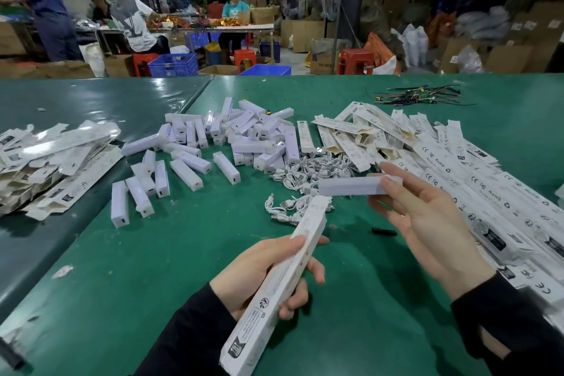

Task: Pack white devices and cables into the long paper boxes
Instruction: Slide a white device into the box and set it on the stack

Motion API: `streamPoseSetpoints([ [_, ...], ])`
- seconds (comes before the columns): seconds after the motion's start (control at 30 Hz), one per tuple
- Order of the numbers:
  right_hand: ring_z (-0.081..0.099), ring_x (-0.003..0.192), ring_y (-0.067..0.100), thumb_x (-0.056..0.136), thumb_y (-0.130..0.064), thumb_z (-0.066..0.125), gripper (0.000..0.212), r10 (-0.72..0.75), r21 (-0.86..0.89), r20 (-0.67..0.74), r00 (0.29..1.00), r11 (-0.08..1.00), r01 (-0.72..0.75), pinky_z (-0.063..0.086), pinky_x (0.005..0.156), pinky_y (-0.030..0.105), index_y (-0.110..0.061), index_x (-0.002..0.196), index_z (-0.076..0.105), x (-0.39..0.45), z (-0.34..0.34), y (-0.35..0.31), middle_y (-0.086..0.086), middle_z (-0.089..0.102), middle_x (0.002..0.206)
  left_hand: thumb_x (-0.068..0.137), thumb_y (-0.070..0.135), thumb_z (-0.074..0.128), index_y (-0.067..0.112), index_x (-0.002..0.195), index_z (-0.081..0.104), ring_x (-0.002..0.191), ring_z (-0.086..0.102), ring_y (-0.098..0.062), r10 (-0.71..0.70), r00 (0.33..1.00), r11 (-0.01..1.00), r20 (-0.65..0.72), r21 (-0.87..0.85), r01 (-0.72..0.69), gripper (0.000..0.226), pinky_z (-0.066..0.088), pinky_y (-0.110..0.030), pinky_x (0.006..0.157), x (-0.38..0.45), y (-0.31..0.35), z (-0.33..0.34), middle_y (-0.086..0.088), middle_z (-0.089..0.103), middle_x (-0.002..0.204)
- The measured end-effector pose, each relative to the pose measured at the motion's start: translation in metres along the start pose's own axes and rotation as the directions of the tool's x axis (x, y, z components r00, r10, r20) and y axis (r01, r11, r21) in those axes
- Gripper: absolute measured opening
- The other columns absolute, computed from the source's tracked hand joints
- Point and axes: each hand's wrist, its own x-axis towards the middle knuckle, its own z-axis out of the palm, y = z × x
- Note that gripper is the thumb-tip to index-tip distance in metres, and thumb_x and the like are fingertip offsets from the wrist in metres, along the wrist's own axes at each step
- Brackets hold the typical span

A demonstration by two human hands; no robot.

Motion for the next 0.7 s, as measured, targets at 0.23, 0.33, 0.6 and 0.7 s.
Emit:
streamPoseSetpoints([
  [0.23, 0.067, 0.098, 0.012, 0.098, -0.003, 0.047, 0.03, -0.033, -0.068, 0.106, 0.994, 0.997, 0.04, 0.056, 0.08, 0.022, -0.011, 0.123, 0.061, 0.0004, 0.0017, 0.0021, 0.001, 0.074, 0.097, 0.09, 0.032, 0.047, 0.029, 0.124, 0.057, 0.041, 0.047, -0.018, 0.011, 0.991, 0.994, 0.137, -0.107, 0.004, 0.035, 0.042, -0.018, 0.035, -0.0018, 0.0041, 0.0022, -0.017, 0.059, 0.088],
  [0.33, 0.063, 0.097, 0.014, 0.098, -0.001, 0.044, 0.032, -0.025, -0.122, 0.125, 0.992, 0.992, 0.04, 0.057, 0.083, 0.024, -0.014, 0.119, 0.063, 0.0007, 0.0023, 0.0035, 0.001, 0.072, 0.096, 0.09, 0.027, 0.046, 0.037, 0.126, 0.055, 0.041, 0.047, -0.019, 0.018, 0.989, 0.991, 0.144, -0.131, 0.001, 0.039, 0.044, -0.019, 0.036, -0.0029, 0.0046, 0.0021, -0.017, 0.058, 0.085],
  [0.6, 0.056, 0.086, 0.01, 0.1, 0.0, 0.037, 0.04, -0.014, -0.142, 0.18, 0.984, 0.989, 0.04, 0.05, 0.07, 0.017, -0.018, 0.123, 0.065, 0.0011, -0.004, 0.0015, 0.001, 0.07, 0.1, 0.08, 0.024, 0.053, 0.037, 0.124, 0.054, 0.039, 0.048, -0.017, 0.003, 0.989, 0.992, 0.145, -0.125, 0.015, 0.046, 0.045, -0.02, 0.036, -0.0059, 0.0065, 0.0047, -0.009, 0.049, 0.069],
  [0.7, 0.054, 0.083, 0.008, 0.1, 0.0, 0.035, 0.042, -0.02, -0.14, 0.188, 0.982, 0.989, 0.047, 0.046, 0.06, 0.012, -0.019, 0.123, 0.064, 0.0003, -0.0044, 0.0017, -0.001, 0.071, 0.102, 0.081, 0.027, 0.054, 0.039, 0.125, 0.052, 0.039, 0.046, -0.015, -0.015, 0.985, 0.996, 0.17, -0.084, 0.029, 0.046, 0.044, -0.019, 0.035, -0.0065, 0.0064, 0.0074, -0.007, 0.045, 0.068],
])
